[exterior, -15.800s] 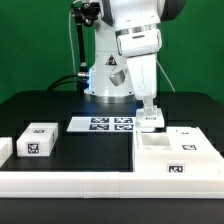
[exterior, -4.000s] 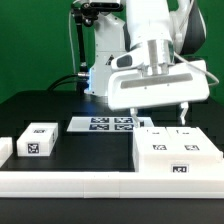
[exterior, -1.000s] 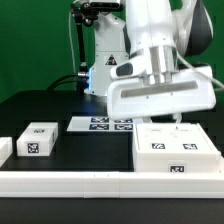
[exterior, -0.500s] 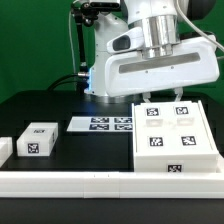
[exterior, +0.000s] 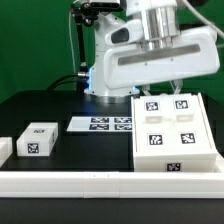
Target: Assemble cabinet
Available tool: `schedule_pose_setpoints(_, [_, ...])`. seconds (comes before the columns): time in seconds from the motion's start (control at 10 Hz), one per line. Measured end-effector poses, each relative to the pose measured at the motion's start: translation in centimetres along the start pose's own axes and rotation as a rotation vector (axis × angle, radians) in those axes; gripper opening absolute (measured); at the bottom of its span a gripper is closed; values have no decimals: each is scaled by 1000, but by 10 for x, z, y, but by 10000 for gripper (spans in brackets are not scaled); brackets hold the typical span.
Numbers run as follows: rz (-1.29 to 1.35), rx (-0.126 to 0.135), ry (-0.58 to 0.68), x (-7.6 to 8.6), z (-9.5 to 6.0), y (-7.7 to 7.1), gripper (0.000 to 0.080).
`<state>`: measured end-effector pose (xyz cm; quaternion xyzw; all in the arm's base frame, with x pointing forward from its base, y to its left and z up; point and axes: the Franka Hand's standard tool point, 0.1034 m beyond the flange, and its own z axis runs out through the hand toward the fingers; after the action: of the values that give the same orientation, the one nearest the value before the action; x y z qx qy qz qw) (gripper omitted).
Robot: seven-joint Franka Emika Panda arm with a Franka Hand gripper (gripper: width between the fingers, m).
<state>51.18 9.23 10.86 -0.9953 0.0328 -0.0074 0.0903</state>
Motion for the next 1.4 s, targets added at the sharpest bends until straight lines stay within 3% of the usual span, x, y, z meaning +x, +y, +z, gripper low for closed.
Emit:
schedule_pose_setpoints(0.1, [3,3,-40,8,-14,-2,219])
schedule_pose_setpoints(0.2, [12,9,-46,14,-18,0,219])
schedule_pose_setpoints(0.6, [7,4,-59,10,-15,0,219])
schedule_pose_setpoints(0.7, [-4,-1,-108,14,-23,0,219])
schedule_pose_setpoints(1.0, [-16,3,-109,44,-31,-2,219])
schedule_pose_setpoints(1.4, [27,19,-88,69,-33,-5,219])
